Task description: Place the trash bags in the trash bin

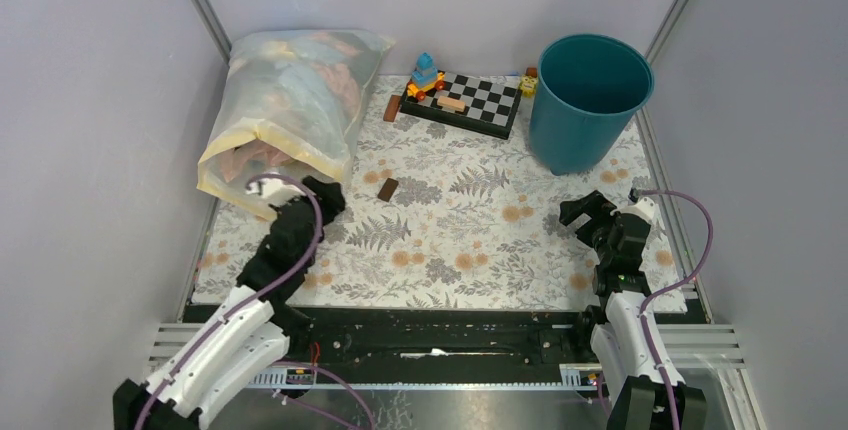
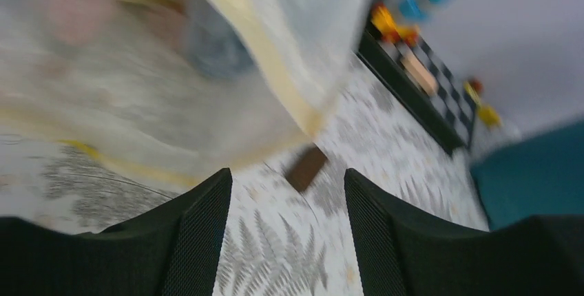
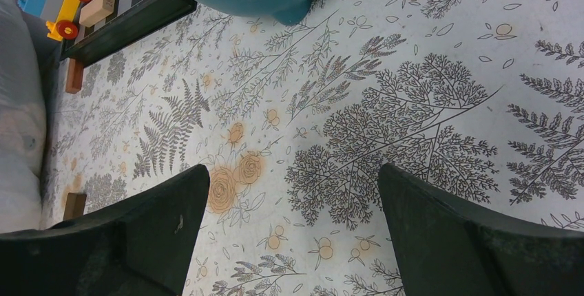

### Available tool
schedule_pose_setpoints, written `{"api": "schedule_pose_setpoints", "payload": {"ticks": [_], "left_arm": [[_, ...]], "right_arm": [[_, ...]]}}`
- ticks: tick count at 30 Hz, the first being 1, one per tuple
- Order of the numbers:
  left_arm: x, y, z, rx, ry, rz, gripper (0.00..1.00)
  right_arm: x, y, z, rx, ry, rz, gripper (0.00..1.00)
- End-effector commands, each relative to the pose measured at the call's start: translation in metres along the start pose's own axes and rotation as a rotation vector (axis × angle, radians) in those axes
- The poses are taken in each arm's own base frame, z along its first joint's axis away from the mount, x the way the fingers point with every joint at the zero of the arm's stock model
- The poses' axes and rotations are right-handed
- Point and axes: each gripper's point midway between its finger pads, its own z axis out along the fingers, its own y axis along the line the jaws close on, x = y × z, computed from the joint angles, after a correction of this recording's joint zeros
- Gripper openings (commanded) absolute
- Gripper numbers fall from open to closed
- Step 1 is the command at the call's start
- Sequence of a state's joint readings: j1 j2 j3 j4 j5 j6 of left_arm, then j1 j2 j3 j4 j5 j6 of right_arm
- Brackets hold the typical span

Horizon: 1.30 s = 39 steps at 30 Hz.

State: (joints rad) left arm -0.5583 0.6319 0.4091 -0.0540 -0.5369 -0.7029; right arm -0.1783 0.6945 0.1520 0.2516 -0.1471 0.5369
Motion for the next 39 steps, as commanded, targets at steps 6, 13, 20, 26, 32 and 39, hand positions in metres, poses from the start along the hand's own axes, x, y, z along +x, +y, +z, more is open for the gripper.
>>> {"api": "schedule_pose_setpoints", "payload": {"ticks": [6,13,20,26,32,39], "left_arm": [[-0.048,0.087,0.022,-0.282,-0.015,-0.412,0.64],[-0.074,0.124,0.043,-0.295,0.009,-0.541,0.81],[-0.082,0.110,0.065,-0.155,-0.023,-0.583,0.98],[-0.095,0.112,0.081,-0.121,-0.086,-0.621,0.99],[-0.097,0.113,0.107,-0.116,-0.117,-0.667,0.82],[-0.089,0.114,0.102,-0.252,-0.112,-0.620,0.00]], "right_arm": [[-0.005,0.000,0.000,0.006,-0.023,-0.001,1.00],[-0.006,0.001,0.001,0.005,-0.023,-0.004,1.00],[-0.006,0.000,0.001,0.006,-0.022,-0.004,1.00],[-0.005,0.001,0.000,0.005,-0.022,-0.003,1.00],[-0.005,0.001,0.000,0.003,-0.021,-0.005,1.00],[-0.006,0.002,0.001,-0.006,-0.024,-0.006,1.00]]}}
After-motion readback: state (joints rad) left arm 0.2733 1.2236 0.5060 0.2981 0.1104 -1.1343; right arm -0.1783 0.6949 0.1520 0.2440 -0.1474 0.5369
